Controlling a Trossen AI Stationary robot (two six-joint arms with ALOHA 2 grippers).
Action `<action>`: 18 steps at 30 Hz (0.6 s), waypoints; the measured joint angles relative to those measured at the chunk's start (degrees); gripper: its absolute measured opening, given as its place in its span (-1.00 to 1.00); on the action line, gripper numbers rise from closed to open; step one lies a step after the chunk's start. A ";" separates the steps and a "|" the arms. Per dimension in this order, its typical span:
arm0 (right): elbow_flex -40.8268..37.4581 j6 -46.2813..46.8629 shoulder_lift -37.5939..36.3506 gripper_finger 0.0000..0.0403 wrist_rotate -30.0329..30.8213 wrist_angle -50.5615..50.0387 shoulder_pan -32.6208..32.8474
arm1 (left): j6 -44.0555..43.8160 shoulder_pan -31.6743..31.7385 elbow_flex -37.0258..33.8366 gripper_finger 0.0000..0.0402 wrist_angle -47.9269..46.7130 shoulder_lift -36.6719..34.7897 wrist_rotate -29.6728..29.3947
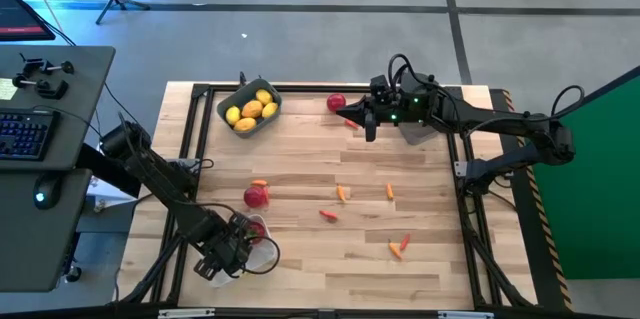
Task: Sort produce into baskets
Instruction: Put the red tomato into the white bin
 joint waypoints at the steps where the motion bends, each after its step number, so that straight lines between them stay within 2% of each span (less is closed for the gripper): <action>1: 0.00 0.00 0.00 -1.00 0.00 0.00 0.00 | -0.17 0.00 0.00 0.38 0.00 0.00 0.01; 9: 0.00 0.00 0.00 -1.00 0.00 -0.01 0.00 | -0.54 0.00 0.00 0.37 0.64 -0.06 0.11; 18: 0.00 -0.02 0.00 -1.00 -0.01 -0.04 0.00 | -6.35 0.00 0.00 0.37 1.66 -0.09 0.44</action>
